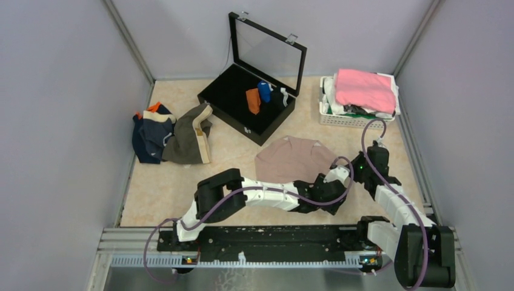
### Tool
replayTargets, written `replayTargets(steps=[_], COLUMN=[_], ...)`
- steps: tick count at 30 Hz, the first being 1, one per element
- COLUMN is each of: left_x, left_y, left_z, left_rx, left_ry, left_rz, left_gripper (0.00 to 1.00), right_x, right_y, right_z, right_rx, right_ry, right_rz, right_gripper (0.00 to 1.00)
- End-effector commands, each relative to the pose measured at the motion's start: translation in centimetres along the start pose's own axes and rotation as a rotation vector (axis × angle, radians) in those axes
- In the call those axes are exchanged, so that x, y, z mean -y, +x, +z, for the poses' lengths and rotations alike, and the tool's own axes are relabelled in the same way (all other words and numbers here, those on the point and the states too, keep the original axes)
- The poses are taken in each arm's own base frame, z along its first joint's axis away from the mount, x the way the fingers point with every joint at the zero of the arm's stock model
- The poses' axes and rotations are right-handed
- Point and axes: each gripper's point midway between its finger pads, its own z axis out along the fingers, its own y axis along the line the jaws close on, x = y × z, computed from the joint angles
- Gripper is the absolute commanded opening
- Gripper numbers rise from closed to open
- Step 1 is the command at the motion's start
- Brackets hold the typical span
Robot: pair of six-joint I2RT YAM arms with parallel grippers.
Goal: Roll the underwear
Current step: Fold the underwear at the center of the board.
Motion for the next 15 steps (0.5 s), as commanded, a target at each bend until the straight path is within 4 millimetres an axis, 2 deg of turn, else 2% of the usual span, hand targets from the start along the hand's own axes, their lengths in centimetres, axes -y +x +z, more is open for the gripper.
replayTargets(steps=[1, 11, 15], left_x=[2.1, 2.8, 2.9], left_y=[-2.6, -1.4, -1.0], left_z=[-0.4, 0.9, 1.7], left_rx=[0.079, 0.045, 0.032], left_ry=[0.020, 0.011, 0.011], left_rz=[-0.006, 0.045, 0.055], left_gripper=[0.67, 0.59, 0.52], right_x=[-0.2, -0.1, -0.1], right_y=[-0.9, -0.8, -0.9], right_z=[0.0, -0.1, -0.2], right_rx=[0.030, 0.027, 0.031], right_ry=[-0.017, -0.018, -0.017], right_rz=[-0.006, -0.005, -0.007], right_gripper=[0.00, 0.00, 0.00])
